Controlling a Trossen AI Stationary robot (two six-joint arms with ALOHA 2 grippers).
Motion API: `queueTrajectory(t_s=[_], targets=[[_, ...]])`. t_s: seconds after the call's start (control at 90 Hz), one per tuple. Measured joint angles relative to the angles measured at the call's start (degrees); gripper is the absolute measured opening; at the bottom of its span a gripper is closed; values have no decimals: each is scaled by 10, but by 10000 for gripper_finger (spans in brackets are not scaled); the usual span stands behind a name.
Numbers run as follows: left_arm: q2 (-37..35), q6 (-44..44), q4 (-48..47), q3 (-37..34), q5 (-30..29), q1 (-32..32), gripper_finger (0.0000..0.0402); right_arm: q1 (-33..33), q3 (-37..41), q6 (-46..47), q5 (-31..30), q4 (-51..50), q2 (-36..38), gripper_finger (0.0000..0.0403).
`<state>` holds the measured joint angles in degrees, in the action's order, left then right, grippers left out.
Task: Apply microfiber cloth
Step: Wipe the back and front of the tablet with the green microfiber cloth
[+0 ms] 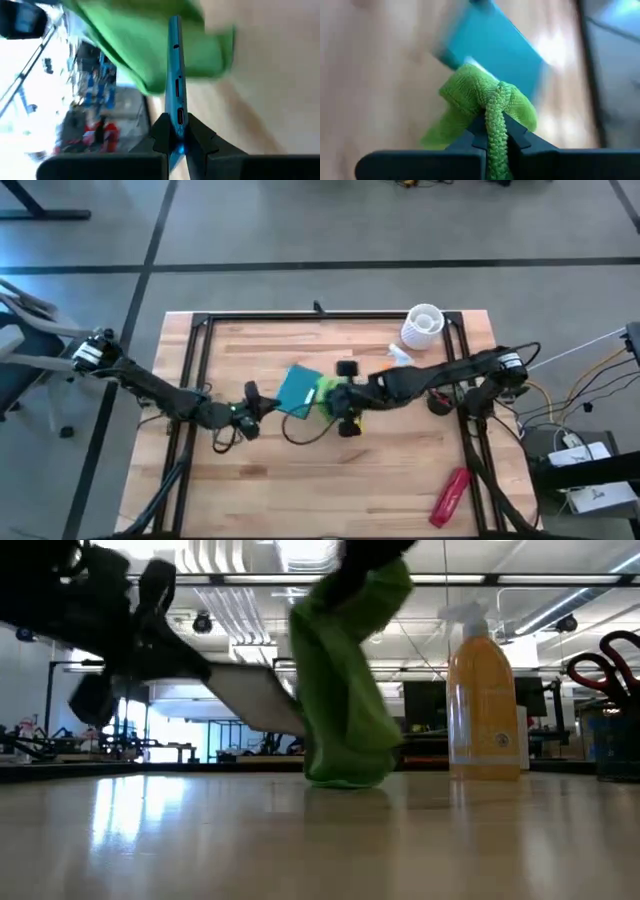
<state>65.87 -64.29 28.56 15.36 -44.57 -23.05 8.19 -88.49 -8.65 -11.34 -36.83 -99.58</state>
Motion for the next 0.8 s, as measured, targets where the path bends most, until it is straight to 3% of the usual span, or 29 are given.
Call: queueTrajectory(t_s=[0.1, 0.278, 0.4, 0.533, 0.8], targets=[[65, -41, 42, 0, -18, -2, 8, -13, 0, -23, 53, 61, -35, 0], [175, -118, 128, -1, -68, -5, 8, -12, 1, -27, 51, 154, -110, 0], [227, -155, 195, 5, -65, -8, 8, -8, 1, -12, 17, 198, -164, 0], [263, -154, 205, 15, -53, -18, 8, -2, 0, -4, -93, 222, -202, 0], [288, -155, 199, 32, -72, -43, 8, -16, -3, -7, -128, 225, -232, 0]])
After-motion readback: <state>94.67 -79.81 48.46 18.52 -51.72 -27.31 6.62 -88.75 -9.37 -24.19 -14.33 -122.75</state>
